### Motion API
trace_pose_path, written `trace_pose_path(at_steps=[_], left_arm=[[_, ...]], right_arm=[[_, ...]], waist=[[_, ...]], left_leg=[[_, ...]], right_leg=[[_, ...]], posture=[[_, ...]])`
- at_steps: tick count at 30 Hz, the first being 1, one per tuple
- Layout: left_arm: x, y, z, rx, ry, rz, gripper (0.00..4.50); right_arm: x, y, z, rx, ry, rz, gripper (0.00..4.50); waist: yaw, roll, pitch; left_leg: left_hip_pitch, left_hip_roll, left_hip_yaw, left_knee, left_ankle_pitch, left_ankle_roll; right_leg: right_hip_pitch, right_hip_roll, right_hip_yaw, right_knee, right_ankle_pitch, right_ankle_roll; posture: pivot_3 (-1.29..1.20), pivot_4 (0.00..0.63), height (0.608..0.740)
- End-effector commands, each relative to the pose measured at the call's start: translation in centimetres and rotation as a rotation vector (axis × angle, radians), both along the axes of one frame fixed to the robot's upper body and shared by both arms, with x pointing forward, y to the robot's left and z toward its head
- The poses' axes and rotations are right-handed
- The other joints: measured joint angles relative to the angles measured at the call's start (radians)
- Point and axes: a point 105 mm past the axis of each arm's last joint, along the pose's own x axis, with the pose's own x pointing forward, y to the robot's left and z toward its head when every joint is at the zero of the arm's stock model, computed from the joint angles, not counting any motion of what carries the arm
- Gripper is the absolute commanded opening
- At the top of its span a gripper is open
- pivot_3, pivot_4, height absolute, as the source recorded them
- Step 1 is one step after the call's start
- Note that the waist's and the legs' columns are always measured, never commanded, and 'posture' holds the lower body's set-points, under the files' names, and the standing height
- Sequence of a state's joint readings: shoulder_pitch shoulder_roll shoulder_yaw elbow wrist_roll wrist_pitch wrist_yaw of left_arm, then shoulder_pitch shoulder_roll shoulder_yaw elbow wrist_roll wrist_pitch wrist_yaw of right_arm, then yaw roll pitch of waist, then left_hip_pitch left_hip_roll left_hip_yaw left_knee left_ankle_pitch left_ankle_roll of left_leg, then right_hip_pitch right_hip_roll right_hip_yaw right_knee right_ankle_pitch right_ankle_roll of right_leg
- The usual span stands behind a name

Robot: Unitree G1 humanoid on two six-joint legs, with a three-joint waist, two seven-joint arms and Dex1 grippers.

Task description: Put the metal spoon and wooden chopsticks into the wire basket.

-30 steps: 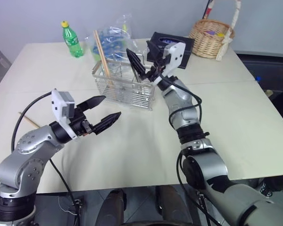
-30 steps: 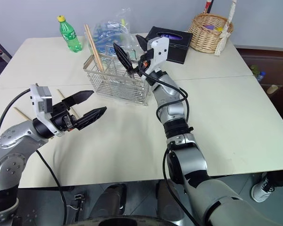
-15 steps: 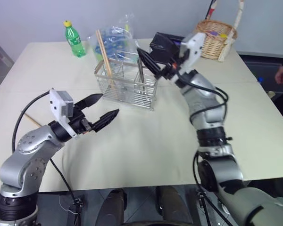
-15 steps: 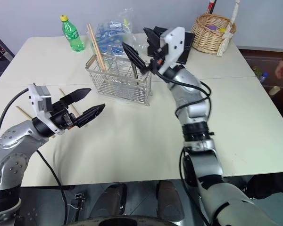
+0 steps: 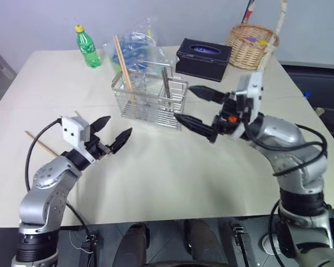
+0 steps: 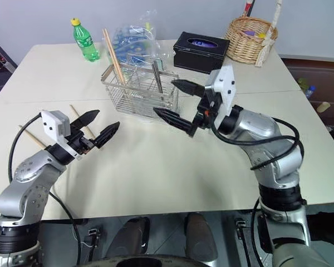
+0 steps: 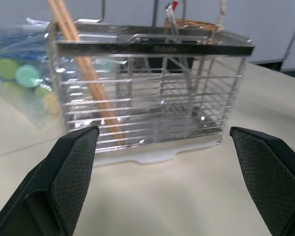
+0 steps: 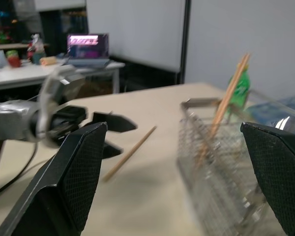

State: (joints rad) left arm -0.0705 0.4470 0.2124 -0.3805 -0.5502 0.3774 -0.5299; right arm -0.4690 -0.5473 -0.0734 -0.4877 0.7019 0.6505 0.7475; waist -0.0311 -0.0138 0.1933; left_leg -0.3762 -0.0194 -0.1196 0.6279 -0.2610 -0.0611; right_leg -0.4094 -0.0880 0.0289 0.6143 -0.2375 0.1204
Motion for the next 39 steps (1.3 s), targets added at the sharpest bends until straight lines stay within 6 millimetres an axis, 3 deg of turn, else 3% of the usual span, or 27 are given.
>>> trace_pose_path(at_steps=[1,11,17,29,39], left_arm=[[0.2,0.2,-0.2,0.017,-0.024,0.054,4.50],[1.8,1.8,-0.7,-0.011,-0.068,0.293,4.50],[2.7,2.8,-0.9,0.008,-0.057,0.391,4.50],[4.6,2.2,-4.0,0.108,0.231,0.565,4.50],[6.5,1.5,-2.0,0.084,0.270,0.655,4.50]], right_arm=[[-1.5,-0.8,1.0,-0.026,-0.029,0.037,4.45],[-1.5,-3.5,-1.9,-0.123,-0.010,-0.028,4.45],[-2.0,-4.3,-2.0,-0.135,-0.009,-0.037,4.45],[-2.8,-5.0,-2.0,-0.213,-0.013,0.005,4.45],[-3.0,-4.3,-0.9,-0.167,-0.012,0.027,4.45]], waist=[[0.004,0.000,0.000],[0.021,-0.001,-0.001],[0.019,-0.001,-0.001],[0.020,-0.001,0.000],[0.020,-0.002,0.000]], left_leg=[[0.000,0.000,0.000,0.000,0.000,0.000],[0.000,0.000,0.001,0.001,0.000,0.000],[0.001,0.000,0.001,0.001,0.000,0.000],[0.000,0.000,0.001,0.001,0.000,0.000],[0.001,0.000,0.000,0.002,0.000,0.000]], right_leg=[[0.000,0.000,0.000,0.000,0.000,0.000],[0.001,0.000,0.000,-0.002,0.000,0.001],[0.001,0.000,0.000,-0.001,0.000,0.001],[0.002,0.000,0.000,-0.001,0.000,0.002],[0.002,0.000,0.000,-0.001,0.000,0.002]], posture=[[0.00,0.150,0.740],[0.00,0.150,0.740],[0.00,0.150,0.740],[0.00,0.150,0.740],[0.00,0.150,0.740]])
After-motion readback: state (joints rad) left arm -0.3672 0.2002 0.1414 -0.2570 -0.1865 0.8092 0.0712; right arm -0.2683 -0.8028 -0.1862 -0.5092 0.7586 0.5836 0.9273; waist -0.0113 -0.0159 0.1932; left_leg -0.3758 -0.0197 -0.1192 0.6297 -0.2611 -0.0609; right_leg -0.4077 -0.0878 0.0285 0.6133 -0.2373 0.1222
